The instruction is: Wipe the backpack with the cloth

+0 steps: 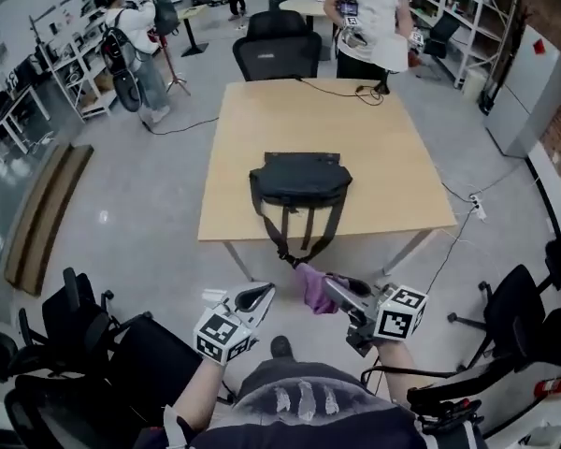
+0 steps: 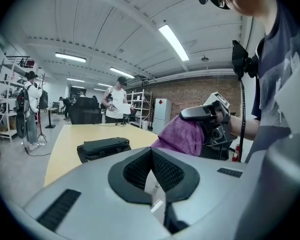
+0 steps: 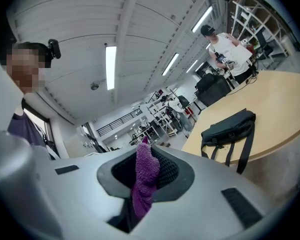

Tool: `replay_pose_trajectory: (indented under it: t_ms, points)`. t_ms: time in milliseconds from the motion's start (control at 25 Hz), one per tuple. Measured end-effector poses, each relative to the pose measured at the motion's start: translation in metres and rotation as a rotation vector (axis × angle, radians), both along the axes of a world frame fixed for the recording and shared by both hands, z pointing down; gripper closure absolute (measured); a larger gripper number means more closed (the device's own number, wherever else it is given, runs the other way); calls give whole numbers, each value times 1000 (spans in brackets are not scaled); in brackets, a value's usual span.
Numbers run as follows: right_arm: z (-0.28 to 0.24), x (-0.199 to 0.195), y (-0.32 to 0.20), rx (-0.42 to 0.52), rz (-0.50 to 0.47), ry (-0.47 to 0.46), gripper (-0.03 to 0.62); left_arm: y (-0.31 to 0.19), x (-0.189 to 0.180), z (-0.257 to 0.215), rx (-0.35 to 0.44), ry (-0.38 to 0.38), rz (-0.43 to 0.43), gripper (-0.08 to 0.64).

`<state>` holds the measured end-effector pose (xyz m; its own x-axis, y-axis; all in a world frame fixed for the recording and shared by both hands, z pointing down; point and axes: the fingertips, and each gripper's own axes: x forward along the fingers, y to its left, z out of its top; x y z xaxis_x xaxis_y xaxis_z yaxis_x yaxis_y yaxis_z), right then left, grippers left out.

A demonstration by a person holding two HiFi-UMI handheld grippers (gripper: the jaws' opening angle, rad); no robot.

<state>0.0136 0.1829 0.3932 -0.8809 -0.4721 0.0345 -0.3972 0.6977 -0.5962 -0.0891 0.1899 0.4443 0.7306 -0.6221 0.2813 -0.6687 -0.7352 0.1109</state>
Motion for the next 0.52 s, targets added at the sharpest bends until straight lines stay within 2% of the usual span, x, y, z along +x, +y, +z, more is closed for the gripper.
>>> replay_pose_trajectory:
  t_ms: [240, 360, 520]
  points:
    - [-22, 52, 78, 79, -69, 11, 551, 52, 48, -12, 36, 16, -57, 554]
    - [-27, 84, 117, 130, -67, 31, 551, 82, 72, -31, 88, 36, -87, 552]
    - [-33, 130, 170, 238, -7, 103, 551, 127, 125, -54, 162, 18, 5, 552]
